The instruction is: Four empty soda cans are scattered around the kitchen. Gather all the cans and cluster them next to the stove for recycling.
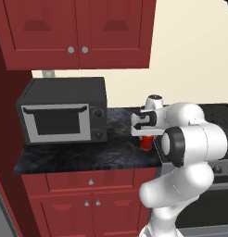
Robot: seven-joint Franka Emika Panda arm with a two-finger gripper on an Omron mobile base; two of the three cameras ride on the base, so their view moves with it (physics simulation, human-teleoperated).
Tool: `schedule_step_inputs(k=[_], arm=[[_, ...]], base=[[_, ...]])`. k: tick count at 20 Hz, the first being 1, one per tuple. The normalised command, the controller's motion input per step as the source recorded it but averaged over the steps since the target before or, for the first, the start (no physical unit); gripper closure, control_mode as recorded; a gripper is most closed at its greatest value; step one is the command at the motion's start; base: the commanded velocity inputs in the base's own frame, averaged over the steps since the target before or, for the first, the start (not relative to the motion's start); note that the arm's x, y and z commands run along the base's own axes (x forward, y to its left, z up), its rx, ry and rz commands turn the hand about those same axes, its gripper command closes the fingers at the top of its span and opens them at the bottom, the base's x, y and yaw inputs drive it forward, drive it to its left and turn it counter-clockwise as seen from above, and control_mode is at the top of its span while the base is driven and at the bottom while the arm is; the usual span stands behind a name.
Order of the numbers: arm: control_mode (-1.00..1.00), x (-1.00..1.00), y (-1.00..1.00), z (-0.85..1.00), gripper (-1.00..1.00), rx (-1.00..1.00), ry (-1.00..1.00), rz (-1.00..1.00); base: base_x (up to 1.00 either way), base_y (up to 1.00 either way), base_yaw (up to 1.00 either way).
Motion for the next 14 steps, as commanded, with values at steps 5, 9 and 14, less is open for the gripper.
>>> schedule_step_inputs(k=[5,9,14], arm=[[-1.0,0.13,-0.04,-0.19,1.0,0.0,0.0,0.0],[-1.0,0.18,-0.01,-0.2,1.0,0.0,0.0,0.0],[-1.0,0.19,0.0,-0.22,1.0,0.0,0.0,0.0]], base=[[0.0,0.0,0.0],[0.0,0.0,0.0],[0.0,0.0,0.0]])
